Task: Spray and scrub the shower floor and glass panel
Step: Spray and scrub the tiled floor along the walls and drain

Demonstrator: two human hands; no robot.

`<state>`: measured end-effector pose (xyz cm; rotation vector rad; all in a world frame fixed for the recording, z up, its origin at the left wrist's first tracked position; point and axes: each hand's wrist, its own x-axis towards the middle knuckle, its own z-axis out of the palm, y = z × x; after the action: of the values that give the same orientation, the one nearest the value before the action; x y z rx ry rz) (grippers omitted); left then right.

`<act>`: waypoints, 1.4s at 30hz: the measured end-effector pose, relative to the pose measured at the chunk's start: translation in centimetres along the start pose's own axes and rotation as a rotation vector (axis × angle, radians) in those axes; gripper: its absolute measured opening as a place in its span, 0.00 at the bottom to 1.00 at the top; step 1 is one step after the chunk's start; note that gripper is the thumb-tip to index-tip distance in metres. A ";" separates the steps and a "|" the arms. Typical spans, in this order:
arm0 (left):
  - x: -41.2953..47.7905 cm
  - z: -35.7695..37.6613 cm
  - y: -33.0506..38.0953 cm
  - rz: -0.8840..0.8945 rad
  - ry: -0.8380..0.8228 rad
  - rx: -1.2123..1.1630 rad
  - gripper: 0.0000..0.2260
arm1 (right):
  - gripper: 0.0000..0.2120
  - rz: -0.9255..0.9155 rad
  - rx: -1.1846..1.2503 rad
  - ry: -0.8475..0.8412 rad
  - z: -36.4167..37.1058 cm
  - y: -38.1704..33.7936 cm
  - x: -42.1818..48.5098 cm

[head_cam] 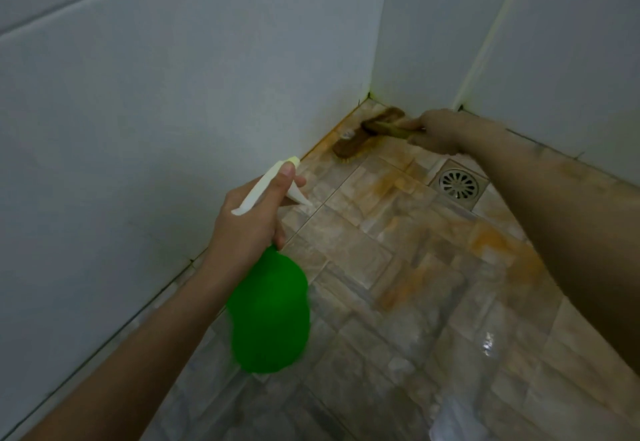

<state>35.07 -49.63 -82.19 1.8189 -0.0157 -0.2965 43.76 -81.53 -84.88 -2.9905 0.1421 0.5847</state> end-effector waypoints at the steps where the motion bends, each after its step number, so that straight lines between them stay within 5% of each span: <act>1: 0.0 0.1 0.0 0.005 0.000 -0.002 0.21 | 0.21 -0.025 0.045 0.040 0.8 -0.5 1.4; 4: 0.0 0.2 -0.2 0.022 0.015 0.002 0.20 | 0.20 -0.027 0.081 0.053 0.2 0.5 2.2; 8: 0.3 -0.7 0.0 0.029 0.019 -0.010 0.14 | 0.20 0.131 -0.090 -0.165 -2.6 3.1 -0.6; 15: -0.1 -0.3 0.2 0.042 0.029 -0.035 0.11 | 0.23 0.003 0.179 0.115 3.6 1.5 2.7; 21: -0.9 -1.8 0.6 0.030 0.030 -0.061 0.13 | 0.20 0.113 0.079 -0.174 1.2 1.6 -7.9; 23: -1.0 -2.2 0.6 0.022 0.044 -0.061 0.15 | 0.19 0.152 0.065 -0.065 2.6 -0.1 -7.4; 28: -2.1 -2.0 0.0 0.025 0.041 -0.020 0.15 | 0.23 -0.039 0.254 0.155 6.2 -2.8 -0.8; 34: -3.2 -3.9 -0.1 -0.014 0.045 -0.072 0.15 | 0.22 -0.268 0.025 -0.106 4.8 -1.2 -5.3; 37: -3.7 -4.9 -0.2 -0.033 0.071 -0.082 0.17 | 0.23 -0.296 0.171 0.061 7.2 -1.3 -2.6; 42: -4.4 -5.7 -0.5 -0.022 0.124 -0.066 0.16 | 0.24 0.007 0.403 0.283 9.3 -1.0 1.8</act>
<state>31.98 -43.32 -80.50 1.7697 0.0997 -0.1964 42.06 -79.68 -94.05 -2.6583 0.2557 0.1083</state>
